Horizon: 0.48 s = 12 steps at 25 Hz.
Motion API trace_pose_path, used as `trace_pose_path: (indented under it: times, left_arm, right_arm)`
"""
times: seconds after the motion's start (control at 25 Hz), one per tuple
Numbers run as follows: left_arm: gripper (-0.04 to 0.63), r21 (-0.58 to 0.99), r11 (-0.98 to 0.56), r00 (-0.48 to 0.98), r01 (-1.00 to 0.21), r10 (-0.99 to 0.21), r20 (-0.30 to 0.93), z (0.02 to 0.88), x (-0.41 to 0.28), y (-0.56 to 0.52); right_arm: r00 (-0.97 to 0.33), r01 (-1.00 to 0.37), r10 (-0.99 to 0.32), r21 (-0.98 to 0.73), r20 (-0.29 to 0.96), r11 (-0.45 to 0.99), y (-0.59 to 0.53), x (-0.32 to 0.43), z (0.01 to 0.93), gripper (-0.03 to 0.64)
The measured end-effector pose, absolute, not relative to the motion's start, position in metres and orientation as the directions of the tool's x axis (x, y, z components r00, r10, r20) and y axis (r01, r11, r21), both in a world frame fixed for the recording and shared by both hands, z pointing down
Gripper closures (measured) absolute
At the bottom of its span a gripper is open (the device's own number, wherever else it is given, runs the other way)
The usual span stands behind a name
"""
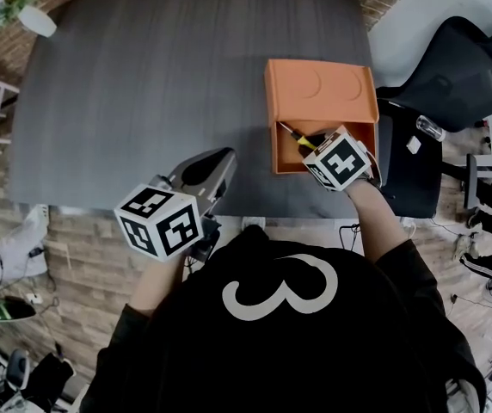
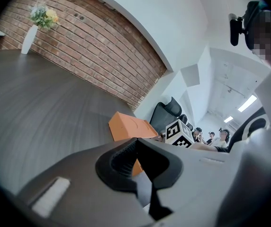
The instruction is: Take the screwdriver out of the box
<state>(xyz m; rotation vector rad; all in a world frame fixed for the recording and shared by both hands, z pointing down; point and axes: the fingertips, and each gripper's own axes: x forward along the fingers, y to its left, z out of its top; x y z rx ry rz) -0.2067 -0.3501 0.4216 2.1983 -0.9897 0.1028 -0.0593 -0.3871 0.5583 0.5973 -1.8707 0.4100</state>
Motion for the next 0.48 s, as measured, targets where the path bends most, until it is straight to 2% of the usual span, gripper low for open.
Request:
trace_pose_path:
  times: [0.32,0.48]
  left_arm:
    - [0.583,0.58,-0.42,0.679,-0.698,-0.645,0.35,0.421,-0.197,-0.325]
    - [0.583,0.577,-0.42,0.677,-0.7,-0.646,0.352,0.417,-0.185,-0.311]
  right_arm:
    - [-0.268,-0.488,-0.237,0.08,0.934,0.869,-0.377,-0.051,0.543,0.537]
    - [-0.303,-0.448,-0.27,0.113,0.914,0.887,-0.368,-0.052,0.525,0.537]
